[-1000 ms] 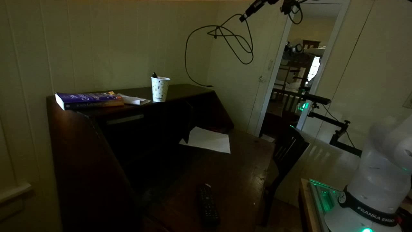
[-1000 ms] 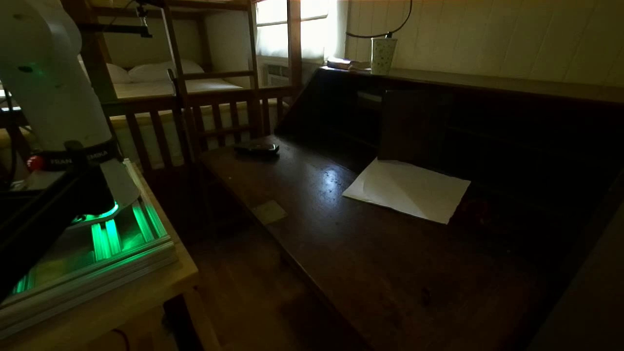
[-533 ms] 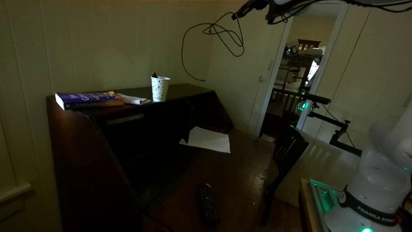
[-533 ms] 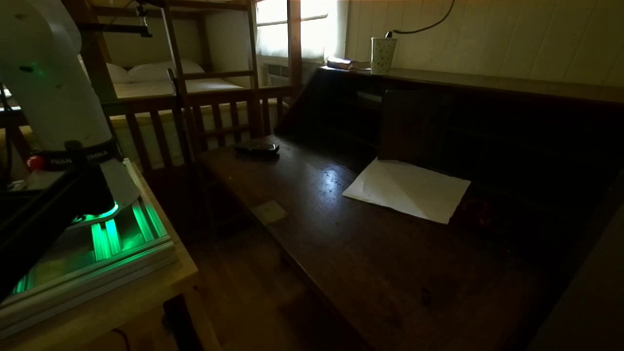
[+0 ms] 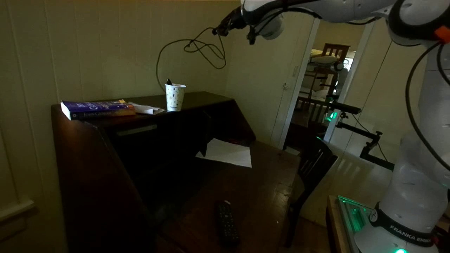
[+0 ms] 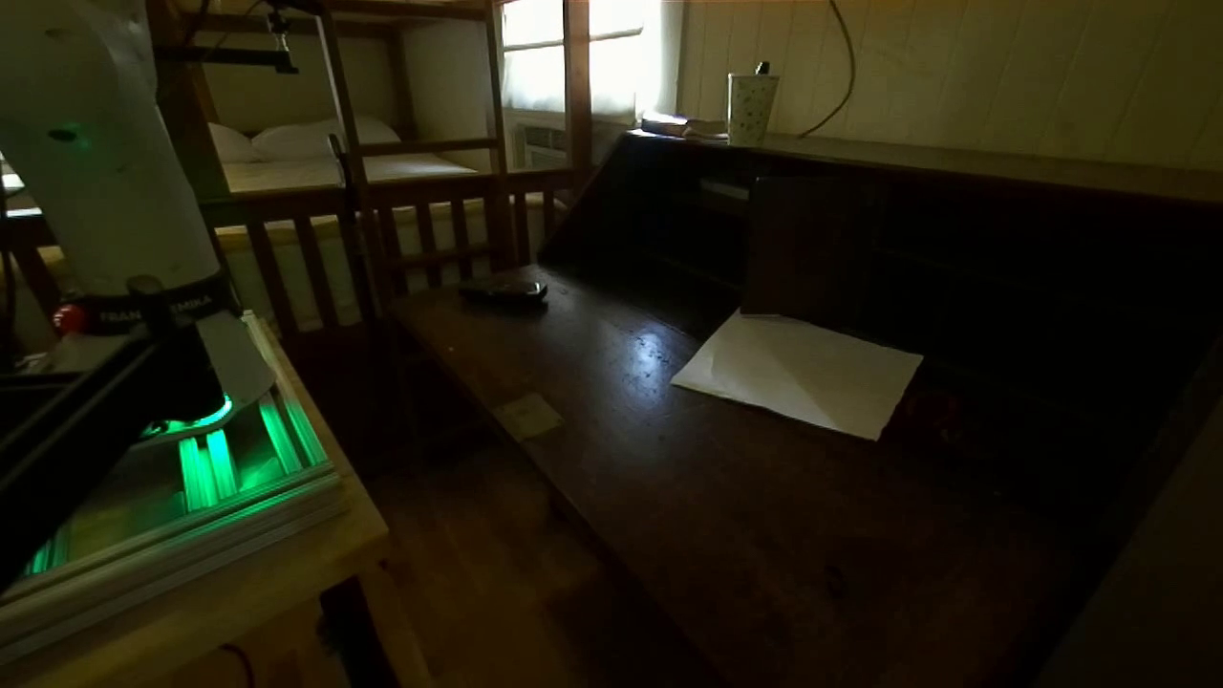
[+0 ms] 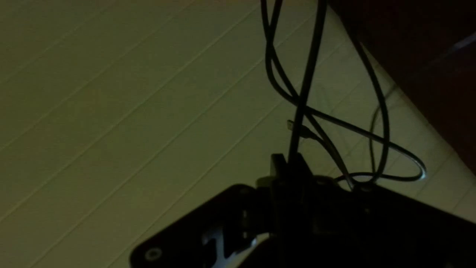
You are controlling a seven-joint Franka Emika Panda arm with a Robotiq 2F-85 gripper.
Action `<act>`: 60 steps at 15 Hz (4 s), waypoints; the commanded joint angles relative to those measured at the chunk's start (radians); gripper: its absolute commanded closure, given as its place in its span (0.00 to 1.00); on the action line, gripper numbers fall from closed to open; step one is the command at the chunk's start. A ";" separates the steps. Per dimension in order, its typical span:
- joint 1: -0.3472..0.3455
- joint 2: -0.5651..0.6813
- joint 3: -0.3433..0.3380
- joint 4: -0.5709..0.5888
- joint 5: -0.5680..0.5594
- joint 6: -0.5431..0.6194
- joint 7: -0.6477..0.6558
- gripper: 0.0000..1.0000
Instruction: Put the black cable on top of the cabinet.
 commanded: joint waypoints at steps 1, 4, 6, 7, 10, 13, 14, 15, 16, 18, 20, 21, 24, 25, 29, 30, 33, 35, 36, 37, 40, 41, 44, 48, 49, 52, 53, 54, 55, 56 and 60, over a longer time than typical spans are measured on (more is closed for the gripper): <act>-0.128 0.196 0.068 0.244 0.122 -0.046 -0.173 0.99; -0.210 0.308 0.066 0.372 0.128 -0.031 -0.165 0.99; -0.256 0.360 0.070 0.426 0.115 -0.048 -0.152 0.99; -0.274 0.382 0.080 0.446 0.116 -0.054 -0.151 0.99; -0.318 0.428 0.141 0.485 0.119 -0.082 -0.171 0.99; -0.327 0.462 0.173 0.506 0.100 -0.124 -0.163 0.99; -0.324 0.475 0.173 0.513 0.093 -0.126 -0.157 0.99; -0.324 0.486 0.176 0.518 0.091 -0.121 -0.155 0.99; -0.323 0.501 0.178 0.525 0.094 -0.101 -0.150 0.99; -0.323 0.521 0.181 0.528 0.095 -0.096 -0.146 0.99; -0.330 0.542 0.198 0.529 0.103 -0.099 -0.159 0.99; -0.336 0.554 0.213 0.532 0.108 -0.101 -0.167 0.99; -0.347 0.595 0.263 0.541 0.113 -0.090 -0.179 0.99; -0.350 0.606 0.280 0.543 0.113 -0.091 -0.179 0.99; -0.355 0.637 0.322 0.546 0.104 -0.081 -0.172 0.99; -0.356 0.638 0.327 0.542 0.102 -0.086 -0.168 0.99; -0.334 0.619 0.286 0.505 0.072 -0.119 -0.130 0.73; -0.313 0.605 0.253 0.506 0.065 -0.103 -0.093 0.62; -0.245 0.554 0.115 0.461 0.004 -0.158 0.030 0.56; -0.212 0.516 0.043 0.411 -0.037 -0.143 0.105 0.48; -0.062 0.404 -0.180 0.381 -0.122 -0.355 0.334 0.27; -0.037 0.363 -0.201 0.372 -0.151 -0.444 0.374 0.21; 0.072 0.221 -0.274 0.318 -0.213 -0.685 0.497 0.00; 0.207 0.024 -0.320 0.210 -0.302 -0.967 0.657 0.00; 0.228 -0.032 -0.317 0.164 -0.299 -1.007 0.693 0.00; 0.275 -0.174 -0.314 0.023 -0.302 -1.046 0.853 0.00; 0.279 -0.209 -0.312 -0.025 -0.293 -1.011 0.904 0.00; 0.284 -0.246 -0.309 -0.076 -0.300 -0.992 0.964 0.00; 0.284 -0.273 -0.308 -0.125 -0.311 -0.964 1.025 0.00; 0.154 -0.300 -0.174 -0.168 -0.332 -0.943 1.065 0.00; 0.060 -0.370 -0.067 -0.381 -0.520 -0.823 1.153 0.00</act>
